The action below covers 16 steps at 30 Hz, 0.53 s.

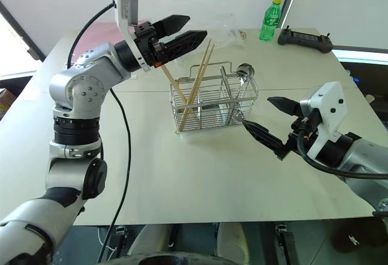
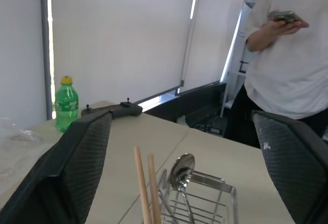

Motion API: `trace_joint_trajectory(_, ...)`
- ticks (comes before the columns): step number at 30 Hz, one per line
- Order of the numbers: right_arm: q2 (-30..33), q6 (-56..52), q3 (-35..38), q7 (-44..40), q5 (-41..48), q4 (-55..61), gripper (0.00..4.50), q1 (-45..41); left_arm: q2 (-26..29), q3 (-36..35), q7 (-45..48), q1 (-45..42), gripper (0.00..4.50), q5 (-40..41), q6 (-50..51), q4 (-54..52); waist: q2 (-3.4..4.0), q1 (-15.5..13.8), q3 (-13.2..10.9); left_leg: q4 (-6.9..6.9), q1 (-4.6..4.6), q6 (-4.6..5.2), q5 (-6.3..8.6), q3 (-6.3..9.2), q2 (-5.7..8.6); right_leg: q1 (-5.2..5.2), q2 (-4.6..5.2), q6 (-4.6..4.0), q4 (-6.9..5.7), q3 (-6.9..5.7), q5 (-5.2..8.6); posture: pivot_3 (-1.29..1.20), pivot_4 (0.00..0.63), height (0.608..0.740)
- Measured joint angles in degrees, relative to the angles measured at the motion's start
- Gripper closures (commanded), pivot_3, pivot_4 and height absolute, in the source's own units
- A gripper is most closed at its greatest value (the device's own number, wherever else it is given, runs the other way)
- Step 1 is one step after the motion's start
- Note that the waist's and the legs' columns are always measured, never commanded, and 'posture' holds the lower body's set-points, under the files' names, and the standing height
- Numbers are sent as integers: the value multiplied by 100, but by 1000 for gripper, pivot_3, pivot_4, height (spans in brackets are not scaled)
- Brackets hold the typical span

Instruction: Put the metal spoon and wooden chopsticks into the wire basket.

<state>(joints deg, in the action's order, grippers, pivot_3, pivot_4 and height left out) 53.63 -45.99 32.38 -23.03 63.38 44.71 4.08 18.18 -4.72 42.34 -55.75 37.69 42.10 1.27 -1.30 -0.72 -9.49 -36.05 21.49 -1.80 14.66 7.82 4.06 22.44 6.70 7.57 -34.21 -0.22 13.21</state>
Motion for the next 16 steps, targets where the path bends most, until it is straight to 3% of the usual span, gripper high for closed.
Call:
trace_joint_trajectory(5, 147, 0, 10, -185, -47, -104, 102, -5, 965, 371, 1120, 229, 265, -137, -249, -178, 5, 10, -1, 6, -3, 0, 0, -5, -1, 2, 0, -21, 0, 0, 11, 0, 150, 722)
trace_joint_trajectory(12, 387, 0, 398, -655, -288, -490, 102, 44, 3223, 1202, 4060, 971, 265, -1535, -2618, 636, 15, -12, -7, 13, 3, 2, 1, -11, -18, 10, 6, -49, 7, 1, 22, 0, 150, 722)
trace_joint_trajectory(16, 381, 1, 387, -719, -372, -523, 102, 44, 3705, 1373, 4852, 1171, 265, -1849, -3094, 910, 14, -35, -8, 11, 16, 4, 3, -3, -21, 12, 11, -49, 20, 0, 22, 0, 150, 722)
